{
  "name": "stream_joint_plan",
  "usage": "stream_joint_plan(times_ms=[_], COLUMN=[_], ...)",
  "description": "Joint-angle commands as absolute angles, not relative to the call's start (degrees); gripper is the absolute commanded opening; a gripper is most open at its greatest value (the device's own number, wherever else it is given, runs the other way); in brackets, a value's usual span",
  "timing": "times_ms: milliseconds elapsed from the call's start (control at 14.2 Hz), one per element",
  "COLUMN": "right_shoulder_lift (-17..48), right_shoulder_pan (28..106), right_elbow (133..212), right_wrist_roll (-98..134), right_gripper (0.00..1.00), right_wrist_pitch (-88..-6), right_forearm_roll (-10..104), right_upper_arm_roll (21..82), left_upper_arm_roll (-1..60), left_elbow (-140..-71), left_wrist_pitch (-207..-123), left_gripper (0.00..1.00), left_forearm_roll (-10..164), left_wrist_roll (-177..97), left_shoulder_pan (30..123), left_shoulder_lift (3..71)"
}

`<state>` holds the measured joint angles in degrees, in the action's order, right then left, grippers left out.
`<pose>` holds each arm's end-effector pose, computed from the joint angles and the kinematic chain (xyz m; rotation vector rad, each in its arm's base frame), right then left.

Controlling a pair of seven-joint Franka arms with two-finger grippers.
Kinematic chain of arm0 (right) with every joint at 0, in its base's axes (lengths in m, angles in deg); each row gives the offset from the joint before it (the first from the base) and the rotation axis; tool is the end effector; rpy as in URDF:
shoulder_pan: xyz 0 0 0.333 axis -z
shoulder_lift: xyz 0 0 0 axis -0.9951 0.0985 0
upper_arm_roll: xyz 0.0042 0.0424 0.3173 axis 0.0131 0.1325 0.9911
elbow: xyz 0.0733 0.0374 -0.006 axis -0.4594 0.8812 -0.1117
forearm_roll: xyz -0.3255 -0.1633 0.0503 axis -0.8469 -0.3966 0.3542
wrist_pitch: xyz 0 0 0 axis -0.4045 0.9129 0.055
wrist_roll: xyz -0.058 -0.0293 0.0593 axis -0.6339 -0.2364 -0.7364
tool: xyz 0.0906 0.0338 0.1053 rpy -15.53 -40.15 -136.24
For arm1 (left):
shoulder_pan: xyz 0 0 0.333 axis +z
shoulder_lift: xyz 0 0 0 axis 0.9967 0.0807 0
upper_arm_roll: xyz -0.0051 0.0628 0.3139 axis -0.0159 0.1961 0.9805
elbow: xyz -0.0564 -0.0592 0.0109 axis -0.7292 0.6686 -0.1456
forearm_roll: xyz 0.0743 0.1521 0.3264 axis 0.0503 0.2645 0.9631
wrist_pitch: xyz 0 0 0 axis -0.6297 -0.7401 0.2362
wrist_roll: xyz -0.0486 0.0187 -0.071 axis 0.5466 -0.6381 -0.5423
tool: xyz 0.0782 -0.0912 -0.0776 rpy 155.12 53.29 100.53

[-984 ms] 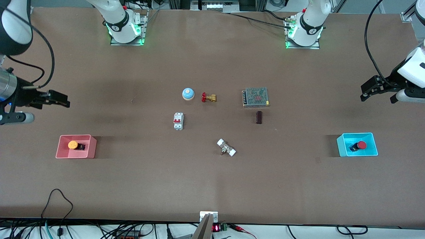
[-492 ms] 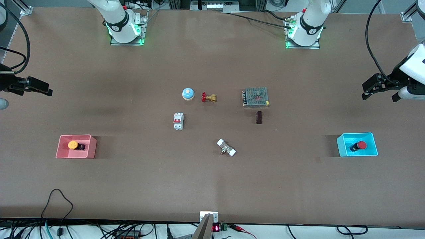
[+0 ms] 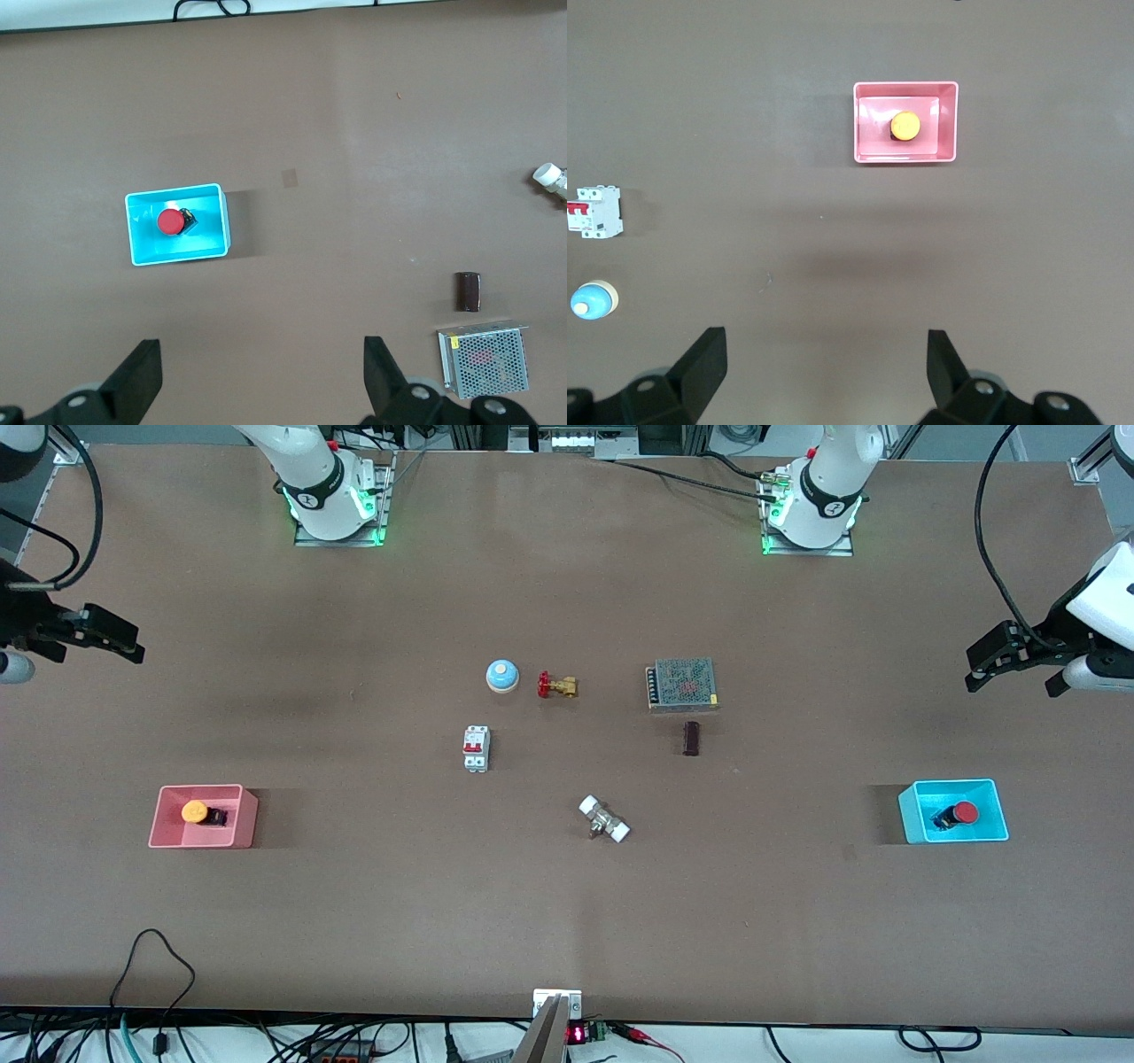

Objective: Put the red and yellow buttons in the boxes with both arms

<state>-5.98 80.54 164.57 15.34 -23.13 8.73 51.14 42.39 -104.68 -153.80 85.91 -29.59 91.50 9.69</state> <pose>0.5375 -0.0227 0.5695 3.1130 0.0099 -0.0425 0.5461 0.0070 0.5609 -3.1254 0.0911 -0.2152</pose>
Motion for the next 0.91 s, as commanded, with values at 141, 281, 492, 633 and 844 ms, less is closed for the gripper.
stream_joint_plan(times_ms=[141, 281, 492, 633, 844], right_shoulder_lift=[-8.7, -8.7, -8.7, -8.9, -8.9], right_shoulder_pan=[81.4, 81.4, 81.3, 81.3, 81.3], right_elbow=[166.7, 166.5, 166.3, 166.2, 166.2], right_wrist_roll=[14.6, 14.8, 14.6, 14.6, 14.5], right_gripper=[1.00, 1.00, 1.00, 1.00, 1.00], right_wrist_pitch=[-22.8, -21.0, -20.8, -20.7, -20.6], right_forearm_roll=[8.4, 8.1, 8.2, 8.3, 8.3], right_upper_arm_roll=[52.0, 52.1, 52.2, 52.1, 52.2], left_upper_arm_roll=[41.9, 41.9, 41.9, 41.9, 41.8], left_elbow=[-105.6, -105.6, -105.6, -105.6, -105.5], left_wrist_pitch=[-153.5, -153.5, -153.5, -153.5, -153.5], left_gripper=[1.00, 1.00, 1.00, 1.00, 1.00], left_forearm_roll=[86.0, 86.0, 86.0, 86.0, 86.0], left_wrist_roll=[-30.1, -30.6, -30.6, -30.7, -31.0], left_shoulder_pan=[92.0, 92.0, 91.9, 91.9, 91.9], left_shoulder_lift=[8.6, 8.6, 8.6, 8.6, 8.6])
